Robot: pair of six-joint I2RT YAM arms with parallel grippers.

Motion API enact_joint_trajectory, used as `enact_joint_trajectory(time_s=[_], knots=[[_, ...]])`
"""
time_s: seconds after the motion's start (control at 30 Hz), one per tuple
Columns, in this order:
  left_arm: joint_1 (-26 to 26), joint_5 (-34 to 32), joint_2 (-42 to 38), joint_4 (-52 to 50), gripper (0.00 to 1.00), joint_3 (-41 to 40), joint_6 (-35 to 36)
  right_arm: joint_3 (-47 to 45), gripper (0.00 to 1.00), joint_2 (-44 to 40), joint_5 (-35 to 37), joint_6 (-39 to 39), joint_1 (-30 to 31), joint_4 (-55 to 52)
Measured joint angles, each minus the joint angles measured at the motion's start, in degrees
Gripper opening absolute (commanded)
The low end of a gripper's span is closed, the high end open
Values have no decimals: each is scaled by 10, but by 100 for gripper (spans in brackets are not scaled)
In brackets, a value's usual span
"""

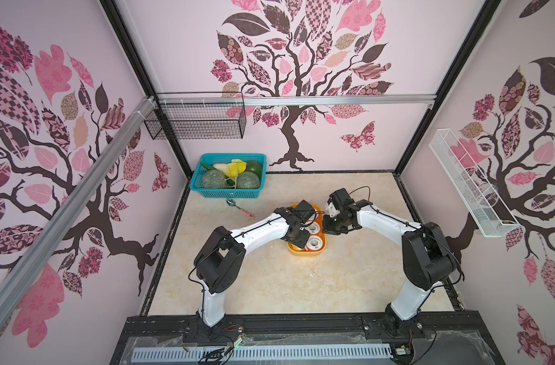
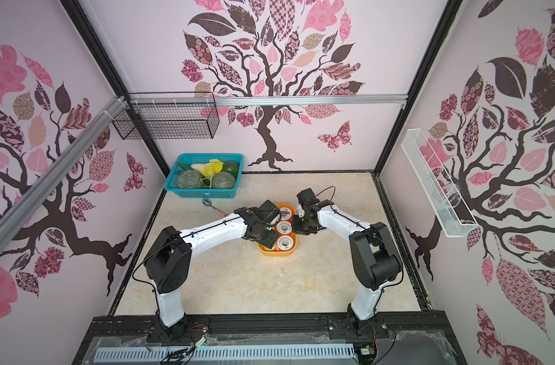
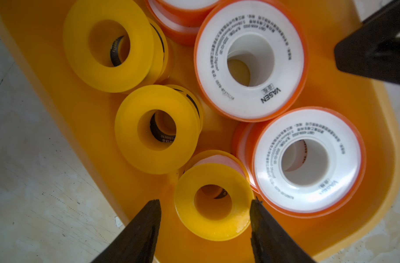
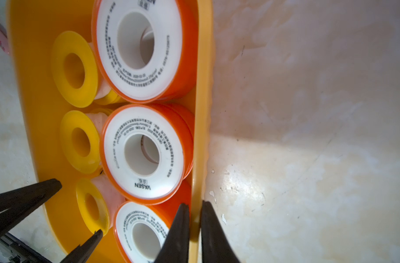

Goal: Put the sealing tape into the storage box
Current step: Place the sealing tape in the storage box.

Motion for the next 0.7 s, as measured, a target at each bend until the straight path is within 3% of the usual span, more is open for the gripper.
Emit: enact_joint_trajectory(time_s=[0.4,0.7], knots=[[8,-63,-149,77,71,-85,-18,0,21,0,2,-3,0,-2],[78,-140,-262,150,78,-200,-63,0,49,-24,7,-9,0,7]])
